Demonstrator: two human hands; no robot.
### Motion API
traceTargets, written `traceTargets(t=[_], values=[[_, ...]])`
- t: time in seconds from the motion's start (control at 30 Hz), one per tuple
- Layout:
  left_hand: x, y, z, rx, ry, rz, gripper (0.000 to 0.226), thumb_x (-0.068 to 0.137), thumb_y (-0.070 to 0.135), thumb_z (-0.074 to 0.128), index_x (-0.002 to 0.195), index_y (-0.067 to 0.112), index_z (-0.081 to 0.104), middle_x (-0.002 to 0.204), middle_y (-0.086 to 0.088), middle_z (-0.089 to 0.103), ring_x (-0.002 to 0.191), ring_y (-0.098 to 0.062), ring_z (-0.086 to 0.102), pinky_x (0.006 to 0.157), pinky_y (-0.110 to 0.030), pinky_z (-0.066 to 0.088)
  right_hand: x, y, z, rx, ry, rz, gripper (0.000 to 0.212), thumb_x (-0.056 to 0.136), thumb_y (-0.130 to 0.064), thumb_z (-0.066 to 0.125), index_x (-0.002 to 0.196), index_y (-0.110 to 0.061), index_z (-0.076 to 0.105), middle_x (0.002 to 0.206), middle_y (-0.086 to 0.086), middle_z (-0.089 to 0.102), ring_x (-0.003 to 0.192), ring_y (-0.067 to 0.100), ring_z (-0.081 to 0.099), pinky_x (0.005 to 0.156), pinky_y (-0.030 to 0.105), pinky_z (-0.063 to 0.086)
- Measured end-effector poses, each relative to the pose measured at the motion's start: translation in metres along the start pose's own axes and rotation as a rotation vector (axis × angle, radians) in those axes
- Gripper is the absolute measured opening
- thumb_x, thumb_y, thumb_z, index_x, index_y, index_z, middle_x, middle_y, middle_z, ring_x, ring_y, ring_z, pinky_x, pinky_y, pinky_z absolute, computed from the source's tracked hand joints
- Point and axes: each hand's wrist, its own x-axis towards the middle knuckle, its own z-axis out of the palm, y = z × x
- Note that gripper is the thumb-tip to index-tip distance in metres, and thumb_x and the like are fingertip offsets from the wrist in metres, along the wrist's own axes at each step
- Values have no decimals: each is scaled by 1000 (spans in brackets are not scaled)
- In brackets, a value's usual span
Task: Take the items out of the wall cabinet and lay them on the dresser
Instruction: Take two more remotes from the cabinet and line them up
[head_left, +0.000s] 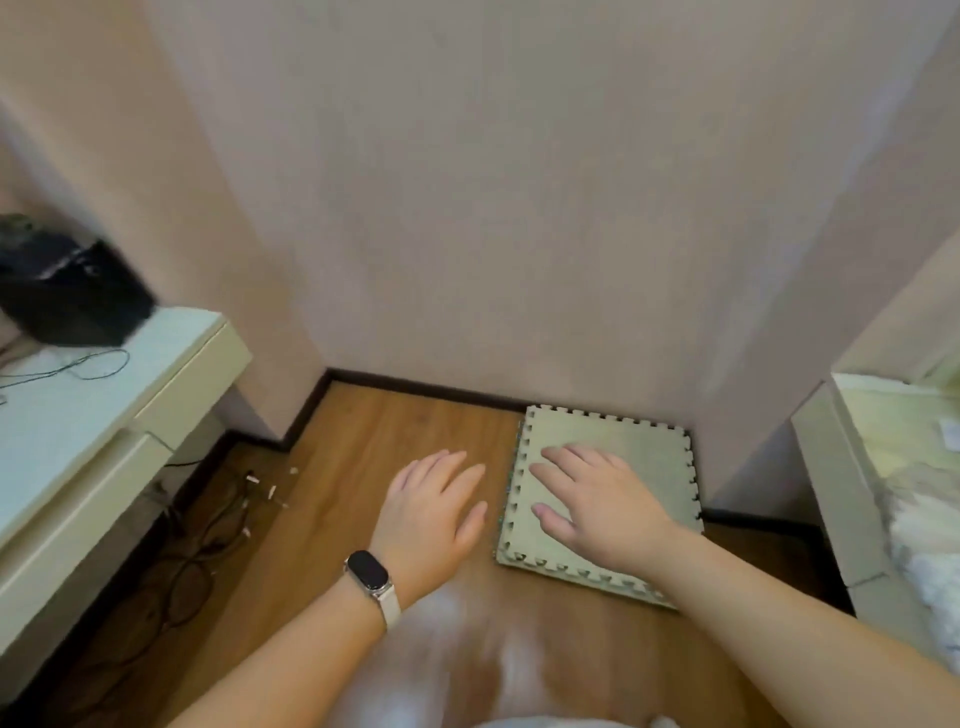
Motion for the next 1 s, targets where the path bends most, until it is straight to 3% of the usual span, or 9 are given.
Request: traceTargets(t=[0.43, 0.63, 0.87, 1.0], values=[[-16, -139, -62, 141, 165, -393, 43, 90, 43, 51, 127, 24, 61, 132, -1, 60, 126, -20, 51, 106, -40, 34, 191, -87, 17, 46, 58, -396, 49, 89, -51, 46, 121, -19, 65, 124, 3, 65, 115, 27, 59, 92, 40, 49], [26, -197, -86, 262, 178, -543, 42, 90, 43, 51, 126, 25, 62, 131, 0, 61, 124, -19, 53, 106, -37, 29, 298, -100, 26, 107, 67, -545, 49, 91, -51, 46, 124, -19, 63, 127, 3, 63, 119, 26, 56, 95, 41, 47], [105, -253, -115, 288, 202, -606, 46, 91, 44, 46, 128, 22, 61, 132, -4, 60, 120, -27, 54, 101, -46, 44, 425, -89, 16, 174, 141, -653, 47, 89, -49, 47, 119, -17, 66, 123, 5, 65, 114, 27, 59, 92, 40, 48], [133, -277, -126, 350, 233, -655, 45, 92, 45, 45, 128, 23, 60, 132, -3, 58, 120, -24, 52, 102, -40, 37, 484, -91, 18, 202, 160, -717, 46, 88, -48, 47, 117, -17, 65, 122, 5, 65, 113, 28, 58, 90, 41, 48]])
